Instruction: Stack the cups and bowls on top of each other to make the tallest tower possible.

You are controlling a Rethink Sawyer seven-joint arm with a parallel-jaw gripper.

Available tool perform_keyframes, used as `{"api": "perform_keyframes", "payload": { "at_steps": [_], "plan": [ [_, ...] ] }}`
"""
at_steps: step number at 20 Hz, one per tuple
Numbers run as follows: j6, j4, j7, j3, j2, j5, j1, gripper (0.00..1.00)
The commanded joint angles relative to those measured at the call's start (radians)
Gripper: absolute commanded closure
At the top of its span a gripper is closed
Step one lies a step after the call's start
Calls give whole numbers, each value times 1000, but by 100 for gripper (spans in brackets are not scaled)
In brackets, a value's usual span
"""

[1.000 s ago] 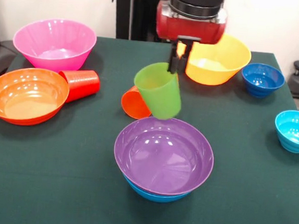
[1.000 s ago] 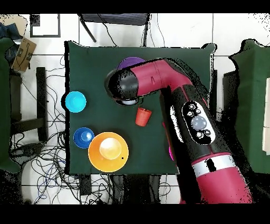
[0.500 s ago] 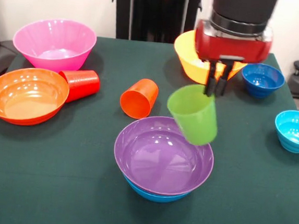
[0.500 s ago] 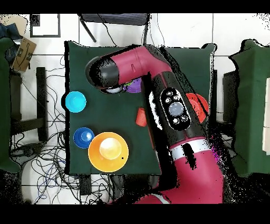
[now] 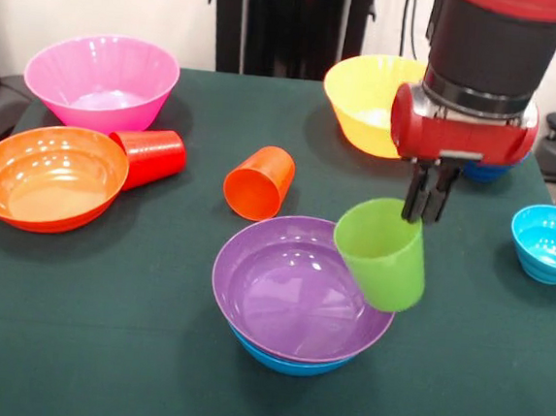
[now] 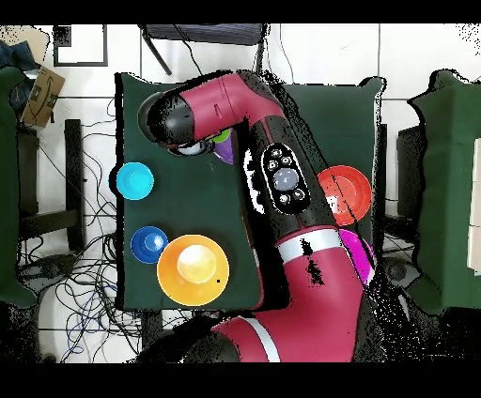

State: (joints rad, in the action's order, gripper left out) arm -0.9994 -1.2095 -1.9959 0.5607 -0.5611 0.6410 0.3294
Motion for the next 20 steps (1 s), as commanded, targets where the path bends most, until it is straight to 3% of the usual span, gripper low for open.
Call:
{"api": "perform_keyframes", "payload": {
  "at_steps": [1,20],
  "plan": [
    [-119,117,74,-96,81,81,-23,100],
    [-104,130,136,-131,97,52,-34,100]
  ]
}}
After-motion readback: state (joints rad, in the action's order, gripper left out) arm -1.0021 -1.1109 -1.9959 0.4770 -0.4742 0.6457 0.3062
